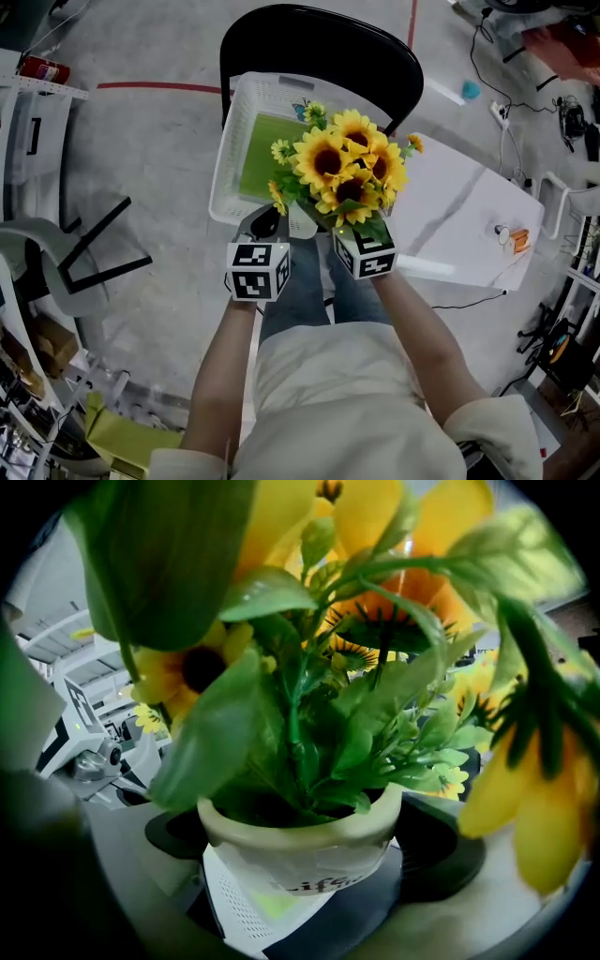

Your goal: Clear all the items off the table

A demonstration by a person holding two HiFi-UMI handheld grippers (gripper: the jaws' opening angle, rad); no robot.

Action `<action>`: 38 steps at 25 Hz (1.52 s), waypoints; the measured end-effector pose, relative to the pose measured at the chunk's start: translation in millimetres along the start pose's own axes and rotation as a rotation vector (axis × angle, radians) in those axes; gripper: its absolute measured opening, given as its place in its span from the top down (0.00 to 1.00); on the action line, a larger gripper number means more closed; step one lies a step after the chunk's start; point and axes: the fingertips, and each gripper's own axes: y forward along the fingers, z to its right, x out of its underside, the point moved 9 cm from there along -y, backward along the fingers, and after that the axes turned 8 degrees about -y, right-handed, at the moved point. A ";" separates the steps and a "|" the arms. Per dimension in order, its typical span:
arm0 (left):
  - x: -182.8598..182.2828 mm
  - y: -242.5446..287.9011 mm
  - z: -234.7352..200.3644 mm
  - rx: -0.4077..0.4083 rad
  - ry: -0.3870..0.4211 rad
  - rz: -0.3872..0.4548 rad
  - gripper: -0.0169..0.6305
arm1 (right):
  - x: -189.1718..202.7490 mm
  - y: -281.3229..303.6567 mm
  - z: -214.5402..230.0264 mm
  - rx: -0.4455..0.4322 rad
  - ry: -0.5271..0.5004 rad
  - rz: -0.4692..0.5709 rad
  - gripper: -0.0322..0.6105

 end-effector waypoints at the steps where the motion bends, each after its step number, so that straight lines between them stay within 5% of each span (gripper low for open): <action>1: -3.2 -1.6 -11.7 -0.005 -0.010 0.001 0.96 | -3.5 11.9 -6.8 -0.003 0.000 -0.006 0.02; 17: -14.3 2.6 -75.8 -0.063 -0.094 0.026 0.96 | -4.2 104.3 -32.3 0.013 0.016 -0.059 0.02; 38: -18.9 29.8 -104.4 -0.066 -0.140 0.001 0.96 | 42.4 204.8 -42.2 0.070 0.038 -0.159 0.02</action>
